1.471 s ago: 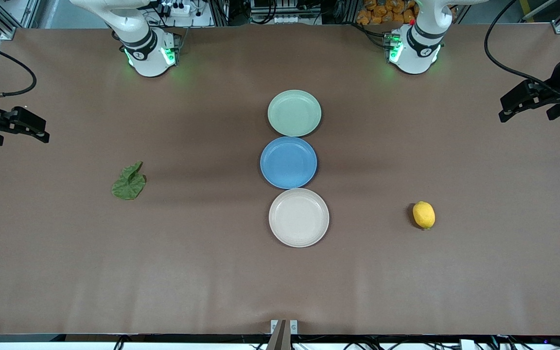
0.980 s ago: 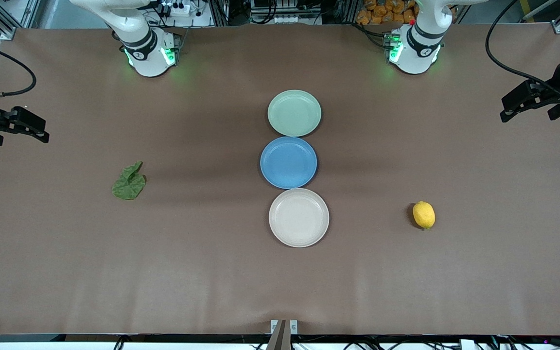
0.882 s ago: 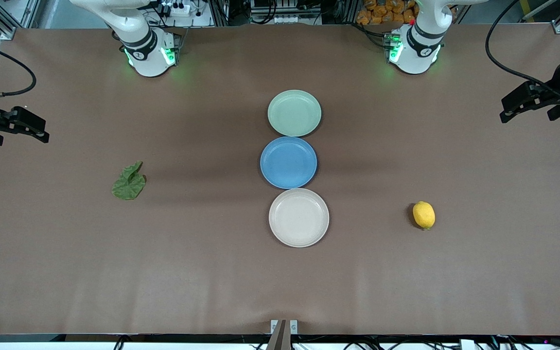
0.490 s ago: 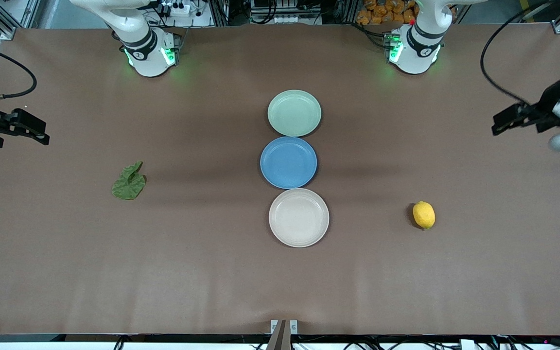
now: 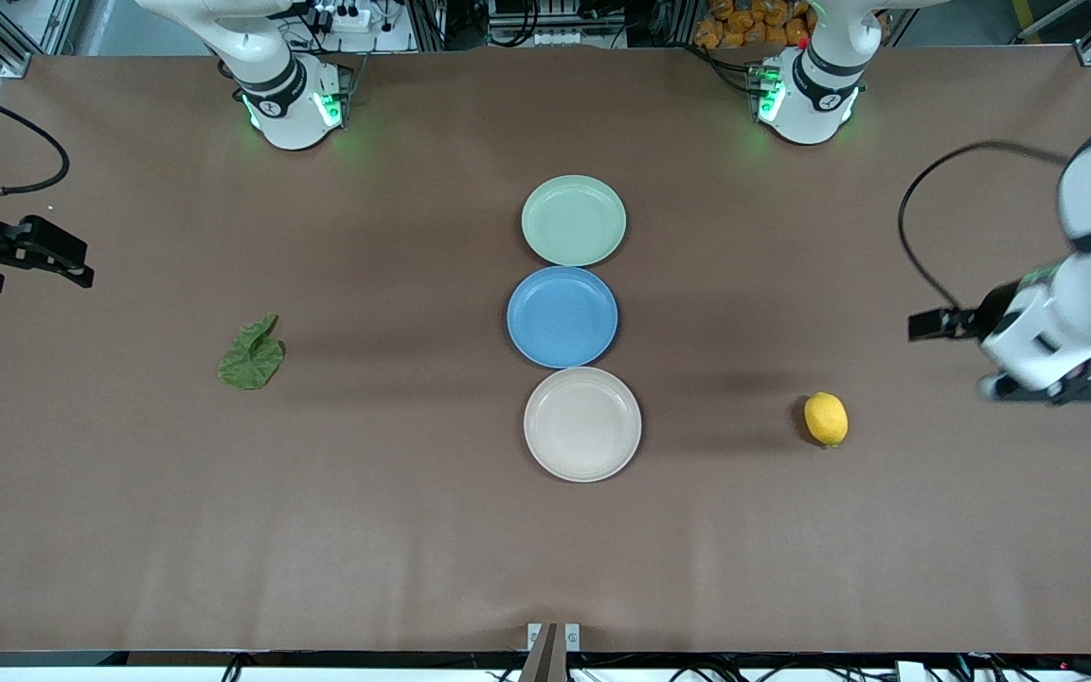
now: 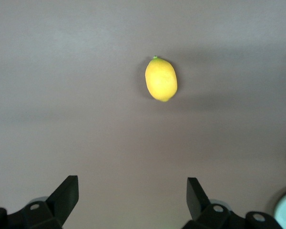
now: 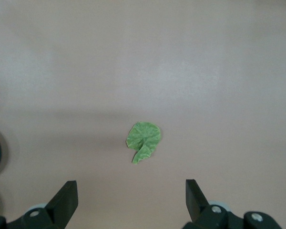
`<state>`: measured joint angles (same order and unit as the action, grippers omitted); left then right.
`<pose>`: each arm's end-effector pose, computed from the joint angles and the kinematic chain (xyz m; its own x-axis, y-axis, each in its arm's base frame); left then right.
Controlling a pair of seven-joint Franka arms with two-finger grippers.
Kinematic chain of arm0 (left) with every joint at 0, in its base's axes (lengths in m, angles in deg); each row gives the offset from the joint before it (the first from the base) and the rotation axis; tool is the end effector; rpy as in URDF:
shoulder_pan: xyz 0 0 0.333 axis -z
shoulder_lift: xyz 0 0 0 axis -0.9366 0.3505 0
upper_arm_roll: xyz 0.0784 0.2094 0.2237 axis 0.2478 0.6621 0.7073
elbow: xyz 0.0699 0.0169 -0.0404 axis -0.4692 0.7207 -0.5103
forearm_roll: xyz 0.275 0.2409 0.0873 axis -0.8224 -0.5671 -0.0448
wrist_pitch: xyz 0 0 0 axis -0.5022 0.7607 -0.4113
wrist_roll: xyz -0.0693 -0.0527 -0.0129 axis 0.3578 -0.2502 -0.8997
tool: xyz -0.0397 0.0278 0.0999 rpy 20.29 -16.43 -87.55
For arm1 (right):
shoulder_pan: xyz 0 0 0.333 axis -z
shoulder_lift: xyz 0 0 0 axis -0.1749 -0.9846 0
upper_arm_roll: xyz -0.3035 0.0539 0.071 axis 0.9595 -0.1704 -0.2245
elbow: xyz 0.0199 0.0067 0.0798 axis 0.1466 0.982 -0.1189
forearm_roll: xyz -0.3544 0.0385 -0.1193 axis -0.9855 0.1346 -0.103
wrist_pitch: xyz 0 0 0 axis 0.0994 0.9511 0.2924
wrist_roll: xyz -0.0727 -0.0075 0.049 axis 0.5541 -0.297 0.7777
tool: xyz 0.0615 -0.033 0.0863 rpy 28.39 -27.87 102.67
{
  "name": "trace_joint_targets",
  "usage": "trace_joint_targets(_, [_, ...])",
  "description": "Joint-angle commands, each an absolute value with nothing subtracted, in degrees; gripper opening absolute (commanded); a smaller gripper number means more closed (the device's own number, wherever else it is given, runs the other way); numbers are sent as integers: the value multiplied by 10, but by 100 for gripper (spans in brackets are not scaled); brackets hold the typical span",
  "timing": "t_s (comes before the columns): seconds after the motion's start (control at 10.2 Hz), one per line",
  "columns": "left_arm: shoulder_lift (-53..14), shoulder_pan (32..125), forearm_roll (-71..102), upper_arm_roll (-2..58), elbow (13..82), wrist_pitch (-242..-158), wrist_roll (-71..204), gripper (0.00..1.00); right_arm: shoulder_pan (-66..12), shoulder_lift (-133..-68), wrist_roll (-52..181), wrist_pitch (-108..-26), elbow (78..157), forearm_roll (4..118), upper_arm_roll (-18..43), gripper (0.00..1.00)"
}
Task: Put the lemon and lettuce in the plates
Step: 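Reach the left gripper to the lemon while the right gripper reaches the lettuce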
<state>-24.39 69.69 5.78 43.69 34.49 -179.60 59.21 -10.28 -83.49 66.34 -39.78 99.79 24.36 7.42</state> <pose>0.6268 -0.0253 0.4429 0.9784 -0.0615 -0.1972 -0.0612 -0.9981 0.0077 0.5694 -0.0010 0.6283 0.9984 0.0549 0.0140 0.0550 -0.9985 -0.0054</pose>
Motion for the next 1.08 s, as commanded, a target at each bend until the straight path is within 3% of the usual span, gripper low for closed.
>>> trace_joint_targets(0.0, [-207, 673, 65, 435, 334, -1818, 566, 100, -70, -838, 649, -404, 1007, 286, 72, 100])
trace_joint_targets(0.29, [-172, 683, 67, 431, 368, -1880, 646, 100, -66, -840, 640, -439, 1063, 278, 73, 100])
trace_joint_targets(0.69, [-113, 691, 66, 431, 414, -2005, 663, 100, -63, -839, 623, -587, 1205, 255, 73, 100])
trace_joint_targets(0.98, [-83, 725, 61, 432, 412, -2034, 745, 100, -59, -863, 622, -667, 1280, 255, 73, 100])
